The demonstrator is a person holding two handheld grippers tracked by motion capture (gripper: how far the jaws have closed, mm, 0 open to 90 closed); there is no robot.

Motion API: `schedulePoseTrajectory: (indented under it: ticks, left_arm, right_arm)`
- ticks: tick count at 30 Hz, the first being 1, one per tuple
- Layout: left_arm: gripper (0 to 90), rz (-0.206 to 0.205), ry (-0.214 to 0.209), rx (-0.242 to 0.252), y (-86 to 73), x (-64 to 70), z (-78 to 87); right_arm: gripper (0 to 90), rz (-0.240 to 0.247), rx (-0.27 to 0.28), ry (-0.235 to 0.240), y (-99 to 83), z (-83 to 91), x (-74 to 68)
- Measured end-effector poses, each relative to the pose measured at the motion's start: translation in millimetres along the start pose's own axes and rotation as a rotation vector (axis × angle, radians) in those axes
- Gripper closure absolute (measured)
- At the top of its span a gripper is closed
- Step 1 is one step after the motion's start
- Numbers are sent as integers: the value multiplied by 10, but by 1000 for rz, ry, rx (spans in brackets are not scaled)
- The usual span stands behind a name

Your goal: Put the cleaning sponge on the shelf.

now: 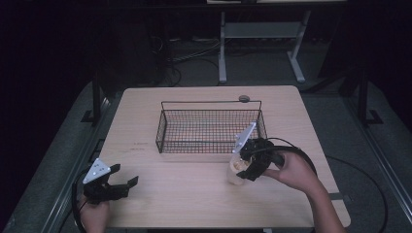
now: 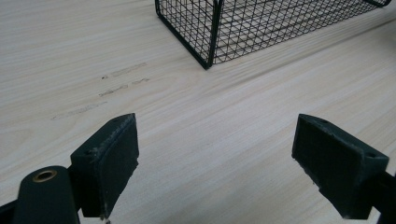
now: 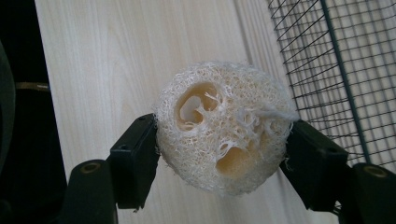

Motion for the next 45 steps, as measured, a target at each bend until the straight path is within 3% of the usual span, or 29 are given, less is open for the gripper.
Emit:
schedulePoseTrajectory:
  ticks: [13, 21, 35, 45]
  left_arm:
    - [138, 0, 3, 0, -3, -4, 6]
    - [138, 5, 2, 2, -5, -7, 5]
    - [138, 0, 5, 3, 3, 3, 7]
    - [138, 1, 2, 6, 3, 9, -5]
  right_arm:
    - [317, 24, 16, -24, 294, 258, 107]
    - [317, 21, 25, -28, 469, 364, 258]
    - [318, 19, 23, -47, 732, 402, 498]
    - [318, -27, 33, -38, 853, 320, 735]
Point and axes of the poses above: each handheld gripper's, and its own axes: z roughly backward along the jaws, y roughly out of its top, x roughly to its right, the point moved 1 cm from there along -z, roughly forward along the jaws, and after that the axes turned 14 degrees about -z, right-handed, at the moved point
